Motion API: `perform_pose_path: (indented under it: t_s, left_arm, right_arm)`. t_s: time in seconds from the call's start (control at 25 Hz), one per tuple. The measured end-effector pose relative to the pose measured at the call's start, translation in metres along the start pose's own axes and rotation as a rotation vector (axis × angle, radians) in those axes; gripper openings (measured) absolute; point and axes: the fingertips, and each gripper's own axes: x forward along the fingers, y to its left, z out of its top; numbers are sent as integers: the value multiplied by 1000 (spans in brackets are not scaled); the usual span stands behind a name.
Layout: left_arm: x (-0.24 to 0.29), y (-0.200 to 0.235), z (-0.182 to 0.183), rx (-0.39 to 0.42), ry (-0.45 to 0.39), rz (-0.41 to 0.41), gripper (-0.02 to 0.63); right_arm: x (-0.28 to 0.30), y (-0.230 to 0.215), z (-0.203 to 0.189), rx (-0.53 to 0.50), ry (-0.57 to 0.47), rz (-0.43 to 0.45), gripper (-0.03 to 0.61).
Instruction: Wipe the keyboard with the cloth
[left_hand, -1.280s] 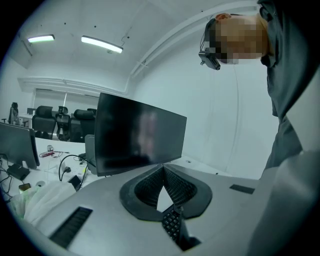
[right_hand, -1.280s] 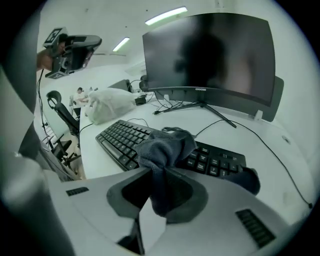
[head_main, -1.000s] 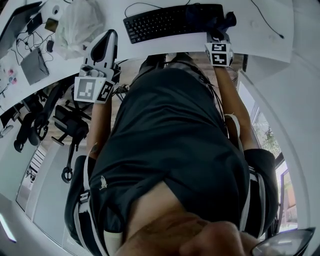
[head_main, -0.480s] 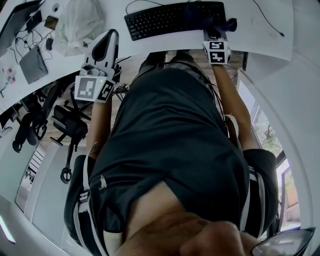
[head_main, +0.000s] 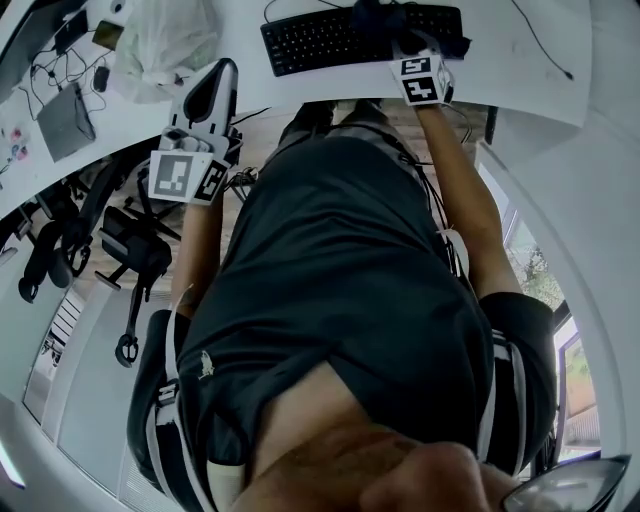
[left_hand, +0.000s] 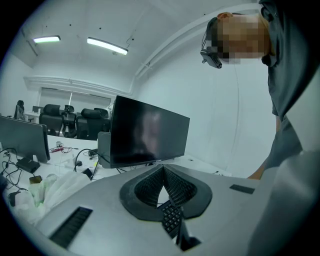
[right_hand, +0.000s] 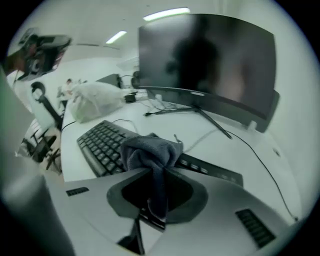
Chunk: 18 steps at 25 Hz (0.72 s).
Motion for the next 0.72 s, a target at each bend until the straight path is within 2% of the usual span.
perform_pose_path:
  t_s: [0.08, 0.16, 0.2, 0.32, 0.4, 0.48, 0.56, 0.64, 0.72]
  left_arm:
    - [-1, 3, -1, -6, -1, -2, 5]
    - [-1, 4, 1, -5, -6, -6, 5]
    - [-1, 5, 3, -4, -10, -6, 5]
    - [-3, 10, 5, -7, -14, 0, 5]
    - [-3, 16, 3, -14, -10, 5, 5]
    - [-2, 19, -1, -26, -5, 6, 5]
    - [1, 19, -2, -32, -3, -1, 5]
    - [5, 18, 0, -32, -6, -10, 5]
    - [8, 19, 2, -32, -10, -13, 5]
  right_arm:
    - [6, 39, 13, -132, -33, 105, 63]
    - [9, 54, 21, -149, -45, 159, 63]
    - [10, 46, 23, -115, -38, 139, 63]
    - [11, 1, 24, 45, -17, -1, 63]
    - [15, -4, 28, 58, -16, -42, 63]
    - [20, 24, 35, -45, -42, 7, 63]
    - [21, 54, 41, -138, -65, 107, 63]
    - [20, 47, 41, -102, -59, 141, 63]
    - [17, 9, 36, 10, -30, 47, 63]
